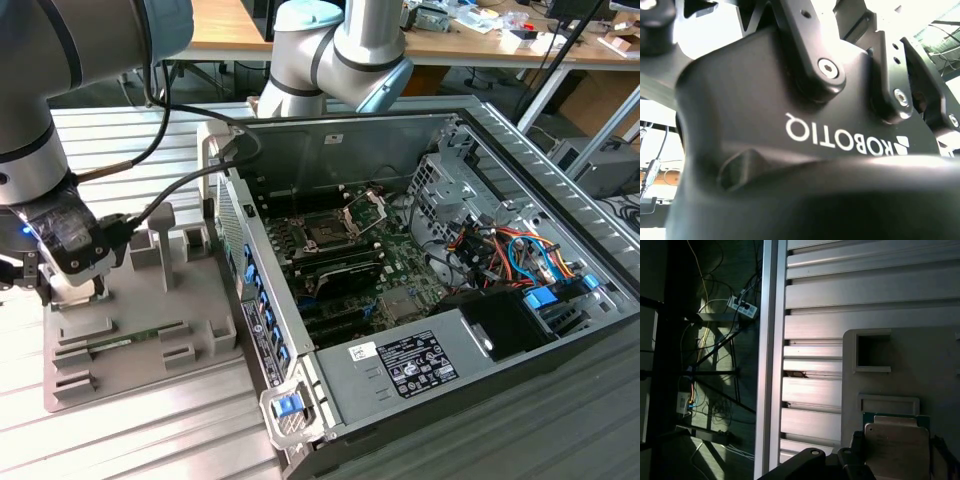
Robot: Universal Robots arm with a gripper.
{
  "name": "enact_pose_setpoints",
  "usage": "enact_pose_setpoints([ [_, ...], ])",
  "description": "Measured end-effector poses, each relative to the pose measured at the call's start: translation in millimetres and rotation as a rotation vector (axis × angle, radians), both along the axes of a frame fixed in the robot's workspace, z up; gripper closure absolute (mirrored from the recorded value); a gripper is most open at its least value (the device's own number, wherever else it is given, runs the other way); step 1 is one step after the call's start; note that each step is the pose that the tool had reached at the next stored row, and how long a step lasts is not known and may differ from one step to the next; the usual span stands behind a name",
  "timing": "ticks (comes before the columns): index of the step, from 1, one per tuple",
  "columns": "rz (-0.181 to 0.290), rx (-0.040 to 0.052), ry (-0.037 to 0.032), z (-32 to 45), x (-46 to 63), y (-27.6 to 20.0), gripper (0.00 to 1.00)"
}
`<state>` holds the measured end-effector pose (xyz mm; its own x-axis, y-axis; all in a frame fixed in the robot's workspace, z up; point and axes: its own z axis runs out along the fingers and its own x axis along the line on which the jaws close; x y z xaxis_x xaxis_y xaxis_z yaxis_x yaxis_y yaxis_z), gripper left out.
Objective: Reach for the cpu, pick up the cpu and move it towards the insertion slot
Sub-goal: 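Pick up the cpu and move it towards the insertion slot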
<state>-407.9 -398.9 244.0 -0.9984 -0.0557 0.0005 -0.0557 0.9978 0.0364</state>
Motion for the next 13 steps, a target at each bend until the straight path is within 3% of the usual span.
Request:
enact_pose_setpoints([
  [13, 0.0, 0.0, -0.0001, 2.4, 0.0, 0.0, 0.45],
])
